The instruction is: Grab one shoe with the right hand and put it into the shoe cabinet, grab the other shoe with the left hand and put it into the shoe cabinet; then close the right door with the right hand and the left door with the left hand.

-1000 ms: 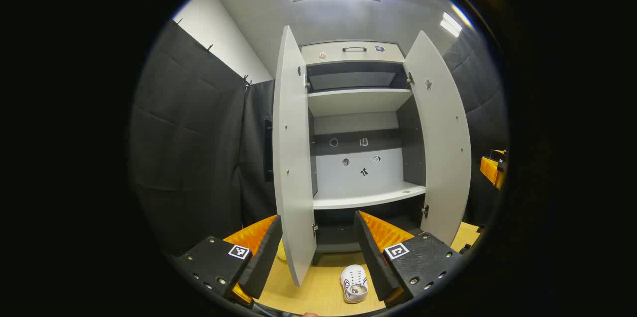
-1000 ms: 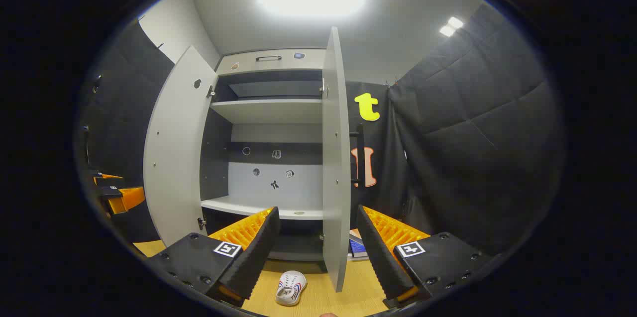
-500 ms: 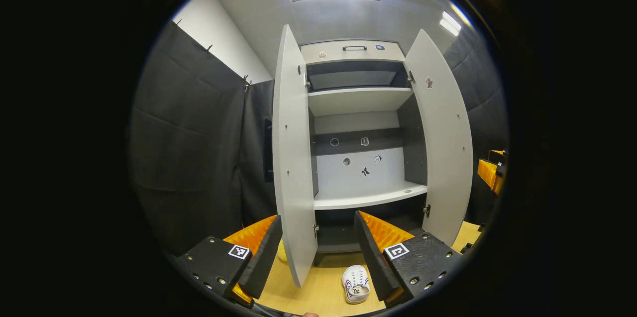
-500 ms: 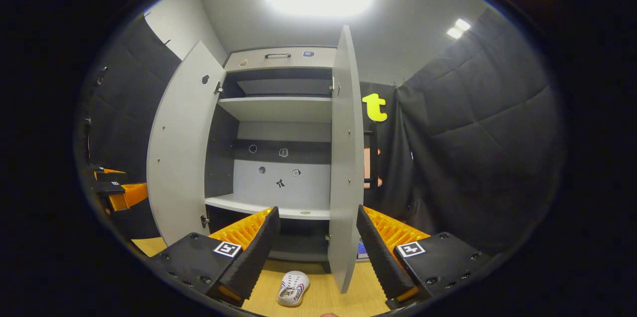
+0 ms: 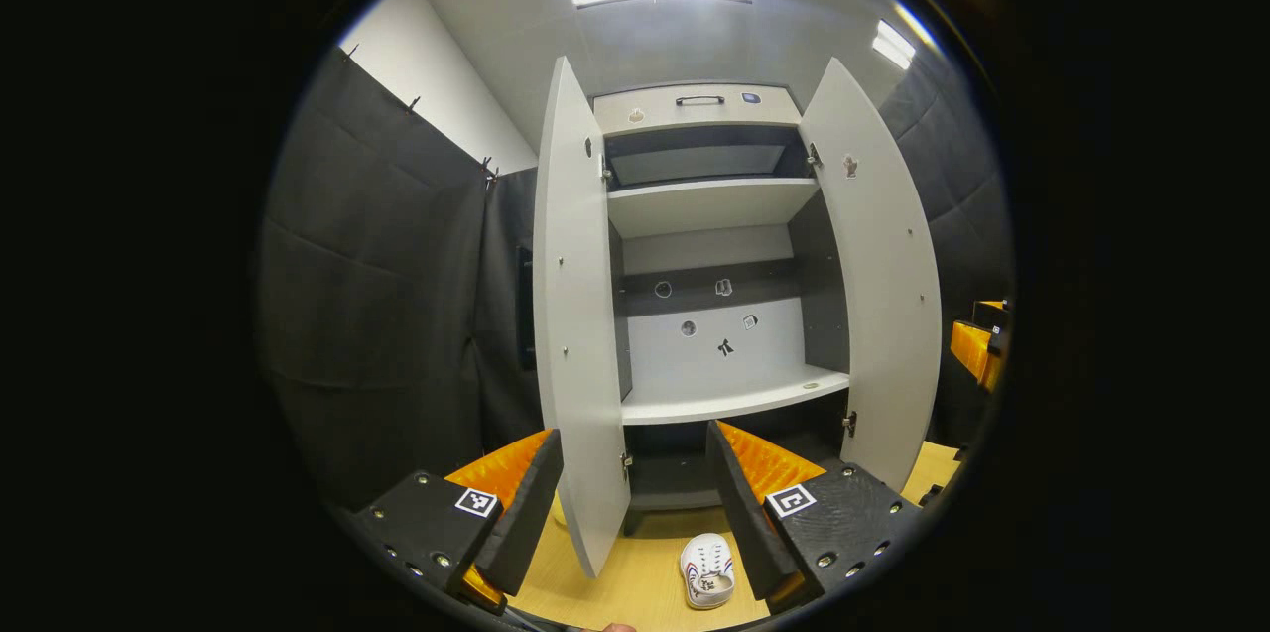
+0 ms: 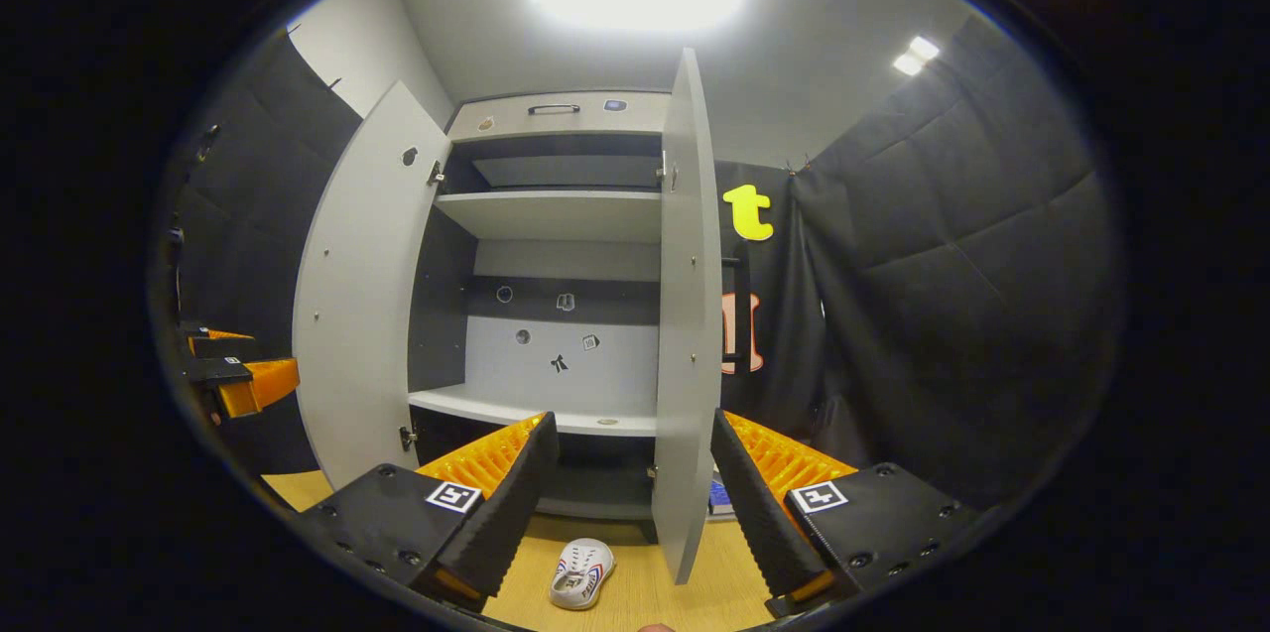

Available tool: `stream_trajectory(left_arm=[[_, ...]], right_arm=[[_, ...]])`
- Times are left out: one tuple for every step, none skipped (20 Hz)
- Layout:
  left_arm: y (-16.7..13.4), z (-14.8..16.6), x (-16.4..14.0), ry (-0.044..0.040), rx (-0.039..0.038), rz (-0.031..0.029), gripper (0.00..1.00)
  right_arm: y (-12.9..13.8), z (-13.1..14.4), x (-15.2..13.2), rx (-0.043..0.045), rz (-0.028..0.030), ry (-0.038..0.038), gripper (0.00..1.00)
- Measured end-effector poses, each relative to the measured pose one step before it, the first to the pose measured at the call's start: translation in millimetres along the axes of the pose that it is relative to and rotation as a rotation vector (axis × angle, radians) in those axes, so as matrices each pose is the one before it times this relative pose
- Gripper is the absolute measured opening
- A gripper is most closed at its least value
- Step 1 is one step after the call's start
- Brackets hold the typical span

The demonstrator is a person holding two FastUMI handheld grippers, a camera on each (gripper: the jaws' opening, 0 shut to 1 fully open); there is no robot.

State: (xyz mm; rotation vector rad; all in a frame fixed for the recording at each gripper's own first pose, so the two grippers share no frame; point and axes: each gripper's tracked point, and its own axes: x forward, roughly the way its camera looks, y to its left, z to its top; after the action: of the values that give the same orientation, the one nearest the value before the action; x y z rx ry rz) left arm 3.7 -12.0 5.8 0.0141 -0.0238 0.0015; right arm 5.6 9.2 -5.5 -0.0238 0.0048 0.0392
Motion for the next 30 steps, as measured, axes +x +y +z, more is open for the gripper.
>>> stream_trajectory(left_arm=[[-2.13,0.74,-1.61,0.00088,0.00173,0.00273,0.79],[-2.60,0.18,-1.49,-0.00042,0.00239,0.00298,0.79],[-2.89,1.41,-1.33,-0.00036,0.00289,0.00393,0.79],[-2.89,-1.10,-1.97,-0.00021,0.00269,0.00485,0.79],[-3.05,-0.13,-1.27,0.00260,0.00229,0.00466,0.79],[-2.76,-0.69,-2.30,0.00328,0.00217,0.00855,0.79],[-2.61,-0.84,-0.74,0.00296,0.00181,0.00758,0.79],[-1.73,-1.09,-1.92,0.00039,0.00448,0.00772,0.79],[-0.29,-0.31,-1.71,-0.00143,0.00865,0.01150,0.79],[0.26,-1.19,-1.93,-0.00059,0.00919,0.01151,0.79],[1.48,0.81,-1.61,-0.00018,0.00629,0.01143,0.79],[1.88,-0.25,-1.96,0.00023,0.00192,0.00891,0.78],[2.22,-0.57,-0.56,0.00220,-0.00239,0.00611,0.78],[2.27,-2.70,0.94,0.00629,-0.00382,0.00615,0.78],[2.70,-1.16,1.10,0.00465,-0.00389,0.00693,0.79],[3.19,-2.57,2.39,0.00151,-0.00323,0.00501,0.78],[3.00,-0.84,2.32,0.00081,-0.00087,0.00170,0.79],[2.57,-3.03,5.28,0.00098,0.00306,0.00073,0.79],[3.08,-1.48,3.75,0.00242,0.00582,0.00059,0.79],[2.10,-1.97,4.04,-0.00046,0.00389,-0.00009,0.79],[3.05,-0.24,4.48,-0.00184,0.00035,0.00018,0.79],[2.04,-3.21,3.96,0.00371,-0.00310,-0.00251,0.79],[0.74,-1.87,3.95,0.00364,-0.00372,-0.00234,0.79],[2.40,-2.59,5.58,0.00355,-0.00283,-0.00082,0.79],[1.80,-1.89,4.05,0.00427,-0.00173,-0.00081,0.79],[0.42,-4.05,4.35,0.00590,-0.00140,-0.00221,0.79],[0.85,-1.88,4.43,0.00469,-0.00012,-0.00307,0.79],[1.08,-2.59,2.74,0.00418,0.00173,-0.00073,0.79],[1.01,-1.83,3.03,0.00458,0.00230,-0.00040,0.79],[1.79,-2.70,2.46,0.00352,0.00235,-0.00057,0.79]], right_arm=[[-0.79,-0.68,0.18,-0.00152,0.00580,-0.00058,0.97],[-0.40,-1.04,0.03,-0.00019,0.00836,0.00107,0.97],[-0.94,-1.52,-1.70,0.00145,0.00907,0.00207,0.98],[-0.55,-1.70,0.10,0.00221,0.00857,0.00353,0.97],[0.10,-2.58,0.78,0.00270,0.01008,0.00507,0.98],[1.81,-2.12,0.08,0.00331,0.01510,0.00477,0.97],[2.37,-2.25,0.53,0.00213,0.01795,0.00470,0.97],[1.36,-2.10,0.48,0.00420,0.01568,0.00026,0.97],[2.81,-1.80,1.96,0.00713,0.01788,-0.00034,0.97],[3.44,-2.60,3.49,0.00843,0.01493,0.00482,0.97],[3.20,-4.56,4.84,0.00772,0.01117,0.00834,0.97],[3.62,-5.10,6.50,0.00691,0.00959,0.01529,0.97],[4.15,-6.49,7.80,0.00583,0.00928,0.01963,0.96],[4.63,-6.10,8.02,0.00520,0.01021,0.01958,0.97],[6.21,-6.88,8.64,0.00348,0.01166,0.01813,0.97],[5.26,-6.59,9.08,-0.00074,0.00865,0.01759,0.97],[5.68,-7.15,10.00,-0.00206,0.00492,0.01697,0.98],[4.26,-6.41,10.47,-0.00087,0.00197,0.01822,0.98],[2.92,-7.25,10.39,-0.00055,0.00118,0.02002,0.98],[3.14,-6.01,12.00,0.00098,0.00064,0.01624,0.98],[3.05,-7.02,11.50,-0.00222,0.00026,0.01832,0.98],[1.38,-7.32,12.17,-0.00325,-0.00403,0.02183,0.98],[1.57,-8.90,11.40,-0.00592,-0.00627,0.02596,0.98],[0.29,-9.91,11.51,-0.00952,-0.00897,0.02909,0.98],[-0.25,-10.15,11.06,-0.01031,-0.00857,0.02946,0.98],[1.15,-9.72,10.90,-0.00701,-0.00475,0.02805,0.98],[1.00,-10.59,10.31,-0.00509,-0.00256,0.02827,0.98],[1.52,-9.81,10.72,-0.00582,-0.00126,0.02878,0.96],[1.00,-12.07,9.78,-0.00680,-0.00211,0.02992,0.96],[1.44,-10.07,9.54,-0.00686,-0.00036,0.02930,0.98]])
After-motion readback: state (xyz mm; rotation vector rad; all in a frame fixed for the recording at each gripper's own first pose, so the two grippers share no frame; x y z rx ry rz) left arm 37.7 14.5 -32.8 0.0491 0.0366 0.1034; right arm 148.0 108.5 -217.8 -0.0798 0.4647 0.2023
